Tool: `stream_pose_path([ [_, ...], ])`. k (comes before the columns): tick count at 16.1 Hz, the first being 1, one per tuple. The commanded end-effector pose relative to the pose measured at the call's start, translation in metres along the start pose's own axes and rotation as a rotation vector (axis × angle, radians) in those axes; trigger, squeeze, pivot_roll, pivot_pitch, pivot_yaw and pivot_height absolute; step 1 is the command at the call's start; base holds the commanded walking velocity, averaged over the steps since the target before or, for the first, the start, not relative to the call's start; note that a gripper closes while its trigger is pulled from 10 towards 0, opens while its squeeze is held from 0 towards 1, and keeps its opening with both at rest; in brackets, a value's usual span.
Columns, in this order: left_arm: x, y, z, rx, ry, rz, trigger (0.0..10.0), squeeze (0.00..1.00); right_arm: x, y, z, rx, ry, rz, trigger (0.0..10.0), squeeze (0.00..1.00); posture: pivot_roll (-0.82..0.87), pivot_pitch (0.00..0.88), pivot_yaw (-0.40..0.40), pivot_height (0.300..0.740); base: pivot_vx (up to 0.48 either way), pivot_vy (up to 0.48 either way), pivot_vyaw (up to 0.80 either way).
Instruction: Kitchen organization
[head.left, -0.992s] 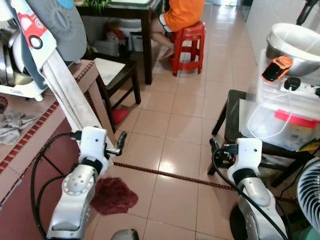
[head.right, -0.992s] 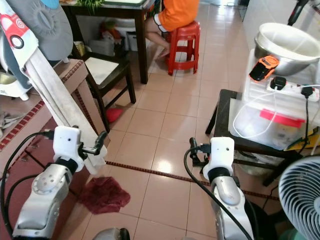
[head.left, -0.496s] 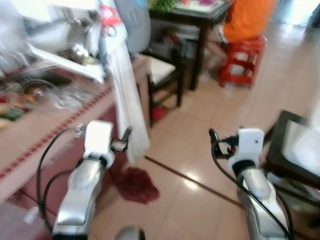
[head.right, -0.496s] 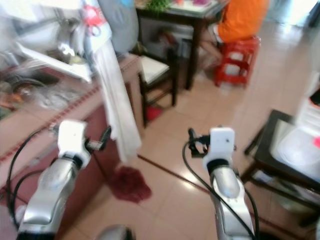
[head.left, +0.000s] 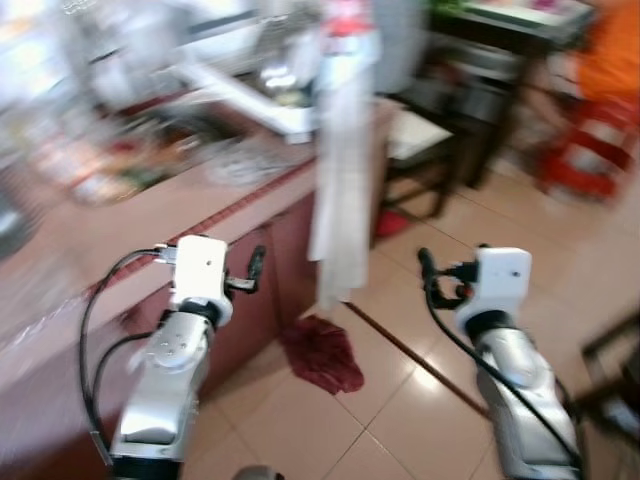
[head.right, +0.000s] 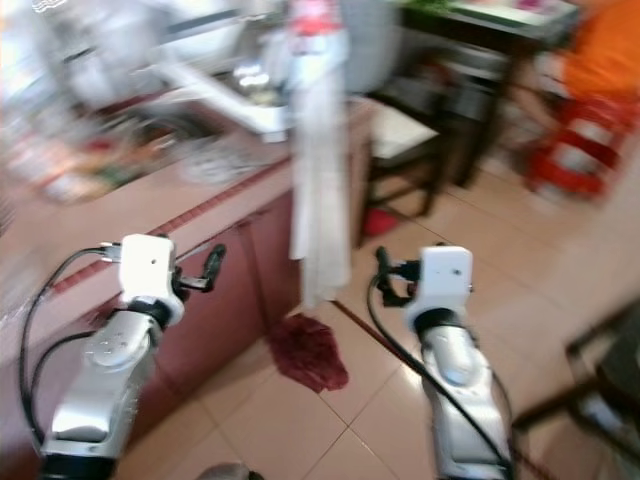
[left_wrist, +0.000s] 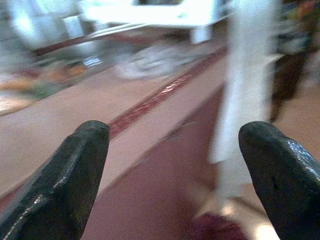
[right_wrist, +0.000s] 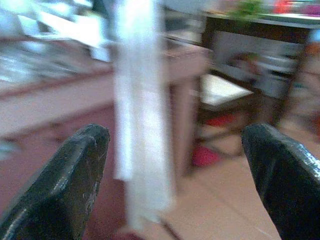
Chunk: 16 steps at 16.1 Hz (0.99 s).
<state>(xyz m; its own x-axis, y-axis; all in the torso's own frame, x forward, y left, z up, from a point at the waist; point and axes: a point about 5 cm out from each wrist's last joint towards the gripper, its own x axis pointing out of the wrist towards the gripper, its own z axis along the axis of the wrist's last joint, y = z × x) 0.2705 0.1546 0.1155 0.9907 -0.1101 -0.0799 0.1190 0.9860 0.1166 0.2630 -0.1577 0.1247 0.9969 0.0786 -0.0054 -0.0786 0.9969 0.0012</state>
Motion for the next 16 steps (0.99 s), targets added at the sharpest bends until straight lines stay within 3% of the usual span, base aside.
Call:
stream_pose_path([
  [1, 0.000, 0.004, -0.003, 0.003, 0.020, 0.014, 10.0, 0.00, 0.002, 0.005, -0.001, 0.006, 0.003, 0.016, 10.0, 0.00, -0.04, 0.000, 0.043, 0.740, 0.000, 0.000, 0.80],
  [3, 0.008, -0.007, 0.007, -0.006, -0.028, -0.005, 10.0, 0.00, 0.004, -0.002, -0.006, 0.023, 0.036, 0.009, 10.0, 0.00, -0.02, 0.000, -0.001, 0.740, 0.000, 0.000, 0.80],
  [5, 0.008, -0.003, 0.008, -0.040, -0.023, 0.044, 10.0, 0.00, 0.010, 0.003, 0.002, -0.027, -0.004, 0.052, 10.0, 0.00, -0.03, 0.000, 0.014, 0.740, 0.000, 0.000, 0.80],
  [10, 0.009, 0.000, 0.010, 0.019, -0.027, 0.002, 10.0, 0.00, 0.011, 0.008, -0.003, 0.027, -0.003, 0.018, 10.0, 0.00, -0.02, 0.000, 0.054, 0.740, 0.000, 0.000, 0.80],
  [12, 0.013, 0.000, 0.011, -0.049, -0.012, 0.009, 10.0, 0.00, 0.011, 0.010, -0.003, 0.025, -0.006, 0.031, 10.0, 0.00, -0.02, 0.000, 0.054, 0.740, 0.000, 0.000, 0.80],
  [16, 0.009, -0.002, 0.010, -0.013, -0.020, 0.017, 10.0, 0.00, 0.016, 0.006, -0.002, 0.029, -0.015, 0.016, 10.0, 0.00, 0.01, 0.000, 0.050, 0.740, 0.000, 0.000, 0.80],
])
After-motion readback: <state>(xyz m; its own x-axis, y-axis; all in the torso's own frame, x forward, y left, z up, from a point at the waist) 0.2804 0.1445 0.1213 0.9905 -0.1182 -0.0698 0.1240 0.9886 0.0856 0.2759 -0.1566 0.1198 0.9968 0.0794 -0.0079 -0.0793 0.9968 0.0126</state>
